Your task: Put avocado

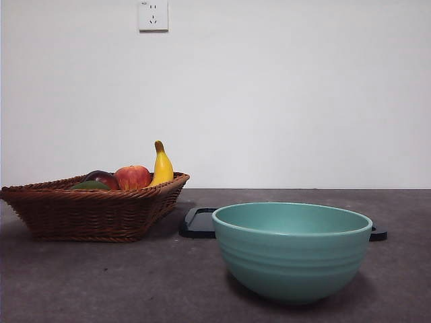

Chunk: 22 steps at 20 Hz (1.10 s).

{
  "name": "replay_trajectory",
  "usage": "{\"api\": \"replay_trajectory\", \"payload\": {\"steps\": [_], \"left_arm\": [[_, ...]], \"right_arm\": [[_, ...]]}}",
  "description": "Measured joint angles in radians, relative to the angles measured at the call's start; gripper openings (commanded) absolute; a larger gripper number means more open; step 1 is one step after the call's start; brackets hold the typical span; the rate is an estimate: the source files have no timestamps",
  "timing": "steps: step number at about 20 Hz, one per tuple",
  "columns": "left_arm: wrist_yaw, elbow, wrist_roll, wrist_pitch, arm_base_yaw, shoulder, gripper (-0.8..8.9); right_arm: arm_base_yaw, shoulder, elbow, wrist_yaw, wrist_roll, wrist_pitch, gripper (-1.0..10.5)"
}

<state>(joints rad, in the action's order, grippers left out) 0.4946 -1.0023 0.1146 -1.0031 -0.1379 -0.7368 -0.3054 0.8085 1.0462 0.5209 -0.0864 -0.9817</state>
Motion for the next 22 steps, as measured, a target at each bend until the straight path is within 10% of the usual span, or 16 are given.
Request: {"api": "replay_trajectory", "payload": {"steps": [8,14,22], "left_arm": [[0.0,-0.037,-0.054,-0.08,-0.075,-0.023,0.1],[0.0,-0.037,-0.055,-0.079,-0.076,-0.023,3.8],[-0.001,-0.037,-0.058,-0.079,-0.076,-0.024,4.06]], "right_arm": [[-0.134,0.032,0.014,-0.025,0.038,-0.053,0.1],[-0.134,0.032,0.014,-0.024,0.038,-0.053,3.2],[-0.134,0.032,0.014,-0.025,0.038,-0.053,3.7]]}}
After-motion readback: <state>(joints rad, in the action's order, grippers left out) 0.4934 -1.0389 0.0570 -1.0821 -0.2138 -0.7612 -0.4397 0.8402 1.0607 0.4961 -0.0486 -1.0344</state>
